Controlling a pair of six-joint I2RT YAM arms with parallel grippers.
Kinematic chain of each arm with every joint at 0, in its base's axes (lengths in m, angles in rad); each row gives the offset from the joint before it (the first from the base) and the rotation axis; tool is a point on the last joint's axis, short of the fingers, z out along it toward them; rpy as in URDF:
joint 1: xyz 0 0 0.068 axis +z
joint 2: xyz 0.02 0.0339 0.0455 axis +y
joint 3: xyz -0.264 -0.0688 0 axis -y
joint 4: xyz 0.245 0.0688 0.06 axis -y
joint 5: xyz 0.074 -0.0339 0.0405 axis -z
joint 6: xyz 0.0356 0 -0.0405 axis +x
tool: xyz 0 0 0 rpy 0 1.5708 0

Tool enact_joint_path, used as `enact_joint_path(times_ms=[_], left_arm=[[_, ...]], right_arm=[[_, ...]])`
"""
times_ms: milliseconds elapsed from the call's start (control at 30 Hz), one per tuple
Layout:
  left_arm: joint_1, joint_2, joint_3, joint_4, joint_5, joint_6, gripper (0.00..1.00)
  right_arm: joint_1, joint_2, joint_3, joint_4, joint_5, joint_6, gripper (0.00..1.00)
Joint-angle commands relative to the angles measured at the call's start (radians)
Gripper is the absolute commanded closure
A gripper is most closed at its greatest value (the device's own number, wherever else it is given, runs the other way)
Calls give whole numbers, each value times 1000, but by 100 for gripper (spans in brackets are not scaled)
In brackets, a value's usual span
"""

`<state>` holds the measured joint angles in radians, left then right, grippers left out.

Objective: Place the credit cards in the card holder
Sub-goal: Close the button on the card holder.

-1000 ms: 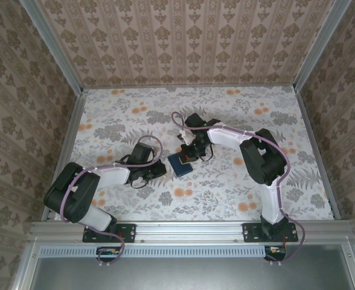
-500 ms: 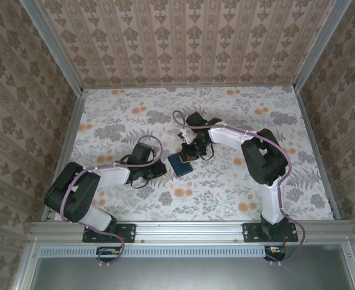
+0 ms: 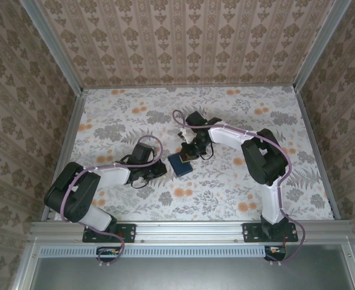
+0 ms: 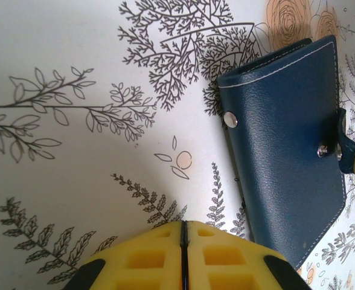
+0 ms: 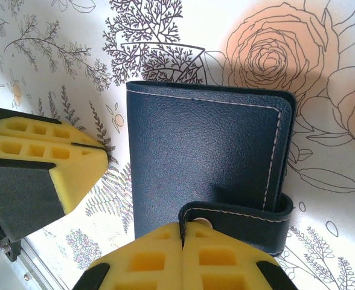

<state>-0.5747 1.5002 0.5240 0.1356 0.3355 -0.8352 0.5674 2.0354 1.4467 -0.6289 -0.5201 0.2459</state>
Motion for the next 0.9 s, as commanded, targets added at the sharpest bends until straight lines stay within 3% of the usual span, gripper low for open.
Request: enact_joint_path(times_ms=[0, 867], left_arm=[[-10, 23, -7, -11, -1, -7, 91], [-14, 37, 13, -24, 4, 0, 91]], right_arm=[[-3, 9, 15, -39, 17, -2, 100], [-3, 92, 47, -74, 19, -4, 100]])
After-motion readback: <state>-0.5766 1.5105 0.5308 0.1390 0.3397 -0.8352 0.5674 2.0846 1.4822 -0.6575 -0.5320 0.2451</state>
